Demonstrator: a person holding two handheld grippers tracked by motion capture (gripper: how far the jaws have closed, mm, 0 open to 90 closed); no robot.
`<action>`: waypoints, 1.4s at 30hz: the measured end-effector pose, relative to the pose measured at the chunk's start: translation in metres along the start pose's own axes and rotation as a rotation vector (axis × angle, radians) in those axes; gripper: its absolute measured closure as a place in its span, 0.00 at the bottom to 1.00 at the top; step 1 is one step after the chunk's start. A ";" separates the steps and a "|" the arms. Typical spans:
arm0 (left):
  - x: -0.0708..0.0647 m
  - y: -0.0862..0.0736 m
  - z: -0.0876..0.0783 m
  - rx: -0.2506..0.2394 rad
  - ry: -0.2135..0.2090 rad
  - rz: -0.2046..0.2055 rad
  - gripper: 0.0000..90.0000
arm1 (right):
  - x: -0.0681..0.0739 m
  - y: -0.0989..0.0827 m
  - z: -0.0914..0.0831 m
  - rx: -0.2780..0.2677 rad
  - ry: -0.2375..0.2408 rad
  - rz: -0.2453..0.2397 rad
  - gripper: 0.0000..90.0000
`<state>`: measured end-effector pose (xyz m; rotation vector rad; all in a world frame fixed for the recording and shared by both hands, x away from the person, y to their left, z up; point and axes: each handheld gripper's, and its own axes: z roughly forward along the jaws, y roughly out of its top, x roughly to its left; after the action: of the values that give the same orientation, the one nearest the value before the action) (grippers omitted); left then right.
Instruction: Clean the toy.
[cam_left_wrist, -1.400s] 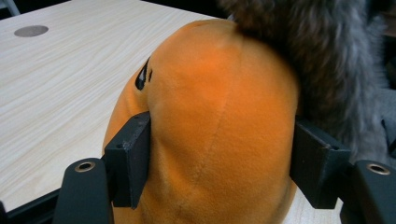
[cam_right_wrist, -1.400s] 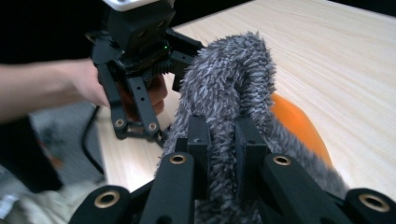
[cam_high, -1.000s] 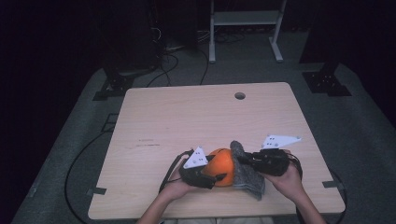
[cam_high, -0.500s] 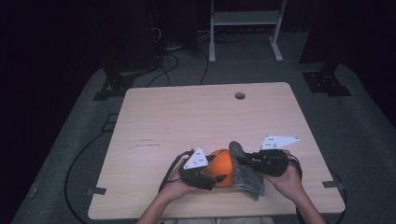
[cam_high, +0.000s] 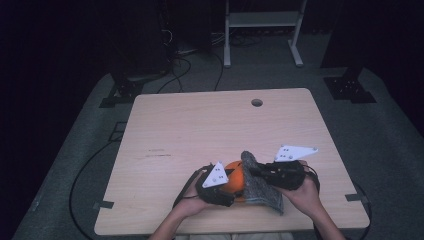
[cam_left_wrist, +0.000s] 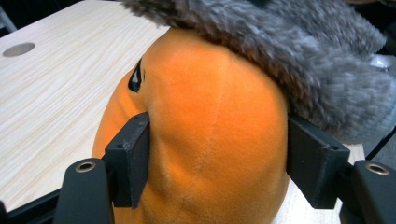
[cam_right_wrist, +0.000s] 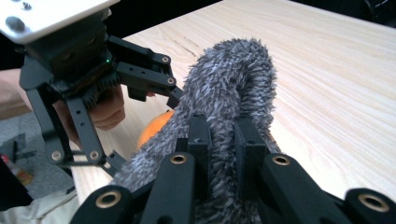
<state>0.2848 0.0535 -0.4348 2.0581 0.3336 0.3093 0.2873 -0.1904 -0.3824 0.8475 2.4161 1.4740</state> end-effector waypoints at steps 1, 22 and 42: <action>-0.002 0.001 0.001 0.009 -0.006 0.011 0.33 | 0.001 0.000 0.000 0.002 0.005 -0.001 0.88; 0.016 -0.008 -0.009 -0.024 -0.001 -0.092 0.34 | -0.015 -0.010 -0.002 -0.006 0.070 0.064 0.88; 0.017 -0.007 -0.005 -0.048 0.034 -0.128 0.32 | -0.020 -0.014 0.001 0.031 0.039 0.075 0.88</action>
<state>0.2981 0.0667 -0.4369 1.9763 0.4722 0.2713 0.2992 -0.2055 -0.3976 0.9340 2.4667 1.4960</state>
